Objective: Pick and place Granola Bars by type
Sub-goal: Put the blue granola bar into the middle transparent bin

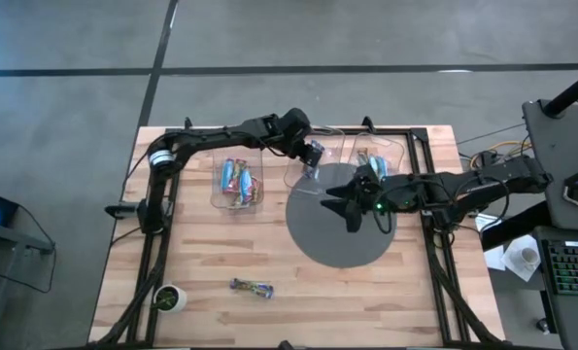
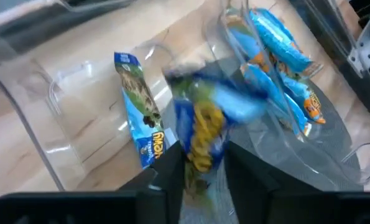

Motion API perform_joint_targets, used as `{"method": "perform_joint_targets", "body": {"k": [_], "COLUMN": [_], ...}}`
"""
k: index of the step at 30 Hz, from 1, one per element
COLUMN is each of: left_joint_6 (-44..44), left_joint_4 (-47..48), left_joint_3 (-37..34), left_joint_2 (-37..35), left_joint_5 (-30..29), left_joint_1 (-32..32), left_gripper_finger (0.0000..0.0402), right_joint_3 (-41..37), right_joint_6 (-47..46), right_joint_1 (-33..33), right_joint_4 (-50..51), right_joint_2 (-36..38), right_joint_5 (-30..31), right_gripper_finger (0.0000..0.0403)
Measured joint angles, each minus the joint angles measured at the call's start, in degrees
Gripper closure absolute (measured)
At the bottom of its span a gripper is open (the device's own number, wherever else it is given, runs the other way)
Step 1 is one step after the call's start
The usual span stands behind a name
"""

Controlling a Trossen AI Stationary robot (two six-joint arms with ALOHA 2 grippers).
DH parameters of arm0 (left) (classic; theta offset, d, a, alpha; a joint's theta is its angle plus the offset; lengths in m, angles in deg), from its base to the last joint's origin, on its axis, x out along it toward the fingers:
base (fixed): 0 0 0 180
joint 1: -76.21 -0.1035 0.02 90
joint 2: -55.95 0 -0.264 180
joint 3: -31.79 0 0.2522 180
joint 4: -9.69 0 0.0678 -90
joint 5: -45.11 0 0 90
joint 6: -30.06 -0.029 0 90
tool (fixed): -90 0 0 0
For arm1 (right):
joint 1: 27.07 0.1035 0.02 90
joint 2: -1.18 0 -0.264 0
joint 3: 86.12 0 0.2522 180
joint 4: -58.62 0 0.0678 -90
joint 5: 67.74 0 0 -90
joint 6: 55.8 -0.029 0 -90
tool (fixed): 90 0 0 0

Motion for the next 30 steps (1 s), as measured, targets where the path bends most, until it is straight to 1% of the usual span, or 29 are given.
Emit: {"method": "perform_joint_targets", "body": {"k": [4,7,10,14,16,18,20,22,26,30], "left_joint_6": [-0.57,-1.7,-5.21,-14.29,-18.72,-21.21,-22.04,-22.06,-21.85,-20.14], "left_joint_4": [0.98,4.5,10.11,19.29,24.56,28.47,32.64,33.99,34.32,32.58], "left_joint_3": [0.0,0.0,-0.04,-0.04,-0.04,-0.04,-0.21,-1.42,-7.72,-18.01], "left_joint_2": [0.84,0.03,-2.68,-9.05,-12.51,-16.15,-19.32,-22.55,-27.81,-32.16], "left_joint_5": [0.55,0.55,0.32,0.31,0.38,0.36,0.38,0.38,0.14,0.1], "left_joint_1": [-0.21,-0.19,0.42,3.28,5.67,8.41,11.62,15.09,23.52,32.4], "left_gripper_finger": [0.0262,0.0233,0.0222,0.0221,0.0221,0.0221,0.0221,0.0221,0.0221,0.0221], "right_joint_3": [0.0,0.0,0.0,0.02,0.02,0.02,0.02,0.02,0.02,-0.22], "right_joint_6": [0.15,0.22,0.22,0.15,0.04,0.02,0.09,0.17,0.22,0.21], "right_joint_1": [1.01,1.02,1.02,1.02,0.98,0.97,0.83,0.69,0.38,0.31], "right_joint_4": [0.12,0.2,0.6,2.34,2.96,3.52,3.96,4.8,6.33,7.25], "right_joint_2": [1.02,1.46,1.48,1.52,1.52,1.52,1.52,1.52,1.52,1.52], "right_joint_5": [1.55,1.6,1.55,1.55,1.53,1.53,1.53,1.51,1.49,1.49], "right_gripper_finger": [0.0179,0.0179,0.0179,0.0179,0.0179,0.0179,0.0179,0.0179,0.0179,0.0179]}}
